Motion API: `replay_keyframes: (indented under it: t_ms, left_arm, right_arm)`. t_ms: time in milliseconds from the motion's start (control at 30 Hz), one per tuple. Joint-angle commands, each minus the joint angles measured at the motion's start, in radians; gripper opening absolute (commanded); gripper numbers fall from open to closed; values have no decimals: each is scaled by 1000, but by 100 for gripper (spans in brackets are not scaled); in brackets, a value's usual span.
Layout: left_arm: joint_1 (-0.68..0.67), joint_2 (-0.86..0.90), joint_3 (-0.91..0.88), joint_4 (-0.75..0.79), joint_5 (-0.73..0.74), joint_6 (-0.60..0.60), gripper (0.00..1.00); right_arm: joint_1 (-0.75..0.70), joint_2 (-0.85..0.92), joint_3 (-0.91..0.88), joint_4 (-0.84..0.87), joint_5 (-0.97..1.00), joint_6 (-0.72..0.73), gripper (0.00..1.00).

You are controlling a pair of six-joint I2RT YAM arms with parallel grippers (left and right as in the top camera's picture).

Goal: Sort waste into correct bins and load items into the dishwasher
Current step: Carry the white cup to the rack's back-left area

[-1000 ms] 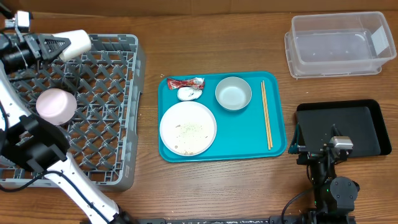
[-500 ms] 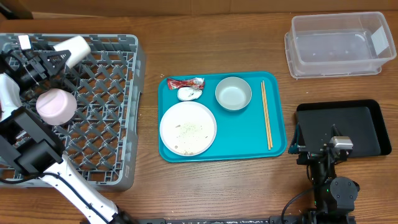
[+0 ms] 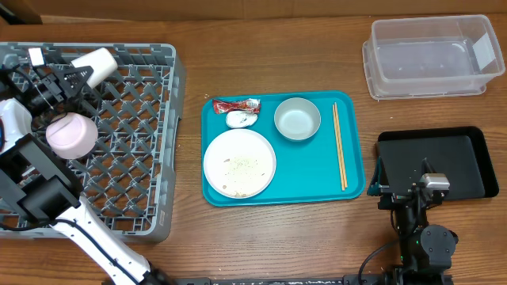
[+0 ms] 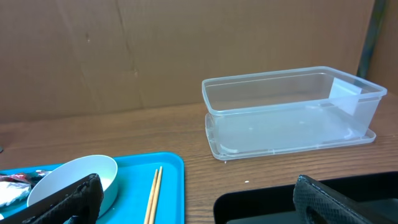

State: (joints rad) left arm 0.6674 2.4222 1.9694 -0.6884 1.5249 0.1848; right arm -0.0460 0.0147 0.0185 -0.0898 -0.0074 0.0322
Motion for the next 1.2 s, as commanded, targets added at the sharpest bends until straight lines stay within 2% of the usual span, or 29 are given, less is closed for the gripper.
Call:
replay_keyframes:
  t_ms: [0, 400, 533, 733, 967, 1033, 1067, 1167]
  left_arm:
    - [-19, -7, -8, 35, -9, -6, 6]
    - [-55, 8, -8, 69, -38, -14, 8]
    - [-38, 8, -8, 75, -106, -77, 8]
    - [-4, 8, -8, 69, -115, -81, 11]
    - [1, 8, -8, 69, -124, -87, 35]
    - [1, 8, -8, 70, -160, -124, 35]
    - [3, 8, -8, 71, -203, -179, 31]
    - [16, 7, -8, 74, -205, -230, 28]
  right_arm:
    - [-5, -12, -11, 6, 6, -3, 100]
    - [-5, -12, -11, 6, 6, -3, 100]
    - [-5, -12, -11, 6, 6, -3, 100]
    - [-5, -12, -11, 6, 6, -3, 100]
    - [-5, -12, -11, 6, 6, -3, 100]
    - [-5, -12, -11, 6, 6, -3, 100]
    - [-5, -12, -11, 6, 6, -3, 100]
    - [-5, -12, -11, 6, 6, -3, 100]
